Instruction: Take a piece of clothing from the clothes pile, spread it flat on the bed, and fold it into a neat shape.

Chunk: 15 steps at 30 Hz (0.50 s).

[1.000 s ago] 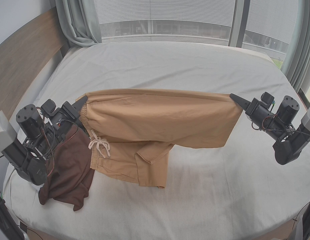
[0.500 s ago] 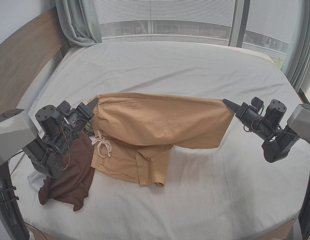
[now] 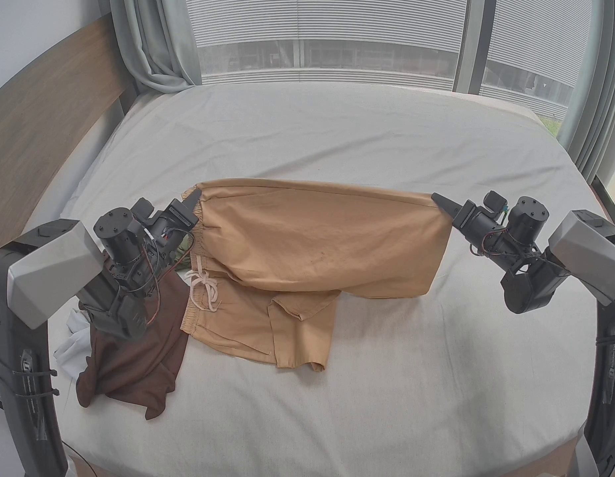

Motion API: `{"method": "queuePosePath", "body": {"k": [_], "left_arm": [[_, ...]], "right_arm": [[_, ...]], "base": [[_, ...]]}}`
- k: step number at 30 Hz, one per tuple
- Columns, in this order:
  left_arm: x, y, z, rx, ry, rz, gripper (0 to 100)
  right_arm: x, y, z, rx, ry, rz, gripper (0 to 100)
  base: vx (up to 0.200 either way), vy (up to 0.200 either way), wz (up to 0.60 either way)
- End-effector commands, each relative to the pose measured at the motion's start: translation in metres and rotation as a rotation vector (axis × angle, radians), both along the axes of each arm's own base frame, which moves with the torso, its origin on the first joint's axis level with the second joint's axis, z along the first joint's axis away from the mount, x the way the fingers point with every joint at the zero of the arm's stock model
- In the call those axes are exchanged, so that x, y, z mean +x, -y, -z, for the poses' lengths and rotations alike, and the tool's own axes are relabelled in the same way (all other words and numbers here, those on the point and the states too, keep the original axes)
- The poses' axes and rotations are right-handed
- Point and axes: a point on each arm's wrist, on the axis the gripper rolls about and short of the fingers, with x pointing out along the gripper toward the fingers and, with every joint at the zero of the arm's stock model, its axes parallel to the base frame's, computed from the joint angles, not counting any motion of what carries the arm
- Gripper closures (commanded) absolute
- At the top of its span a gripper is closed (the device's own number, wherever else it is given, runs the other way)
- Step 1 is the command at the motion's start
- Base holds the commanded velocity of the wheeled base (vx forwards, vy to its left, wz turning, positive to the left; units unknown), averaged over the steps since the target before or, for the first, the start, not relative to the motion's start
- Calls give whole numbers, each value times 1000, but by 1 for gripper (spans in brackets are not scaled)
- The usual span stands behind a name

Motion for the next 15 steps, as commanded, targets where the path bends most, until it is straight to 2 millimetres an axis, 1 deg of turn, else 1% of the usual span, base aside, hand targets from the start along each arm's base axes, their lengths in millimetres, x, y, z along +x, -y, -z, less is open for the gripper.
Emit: {"method": "queuePosePath", "body": {"k": [1,5,9,15], "left_arm": [[13,1,13,-2,-2,-10,100],[17,-2,13,-3,8,-17,100],[20,-5,13,-3,-3,-25,100],[27,-7,20,-2,-9,-31,100]], "right_arm": [[16,-1,21,-2,-31,6,100],[22,-1,22,0,-19,9,100],[25,-1,20,1,-7,11,100],[30,-1,23,2,-5,14,100]], "base": [[0,0,0],[0,0,0],[0,0,0],[0,0,0]]}}
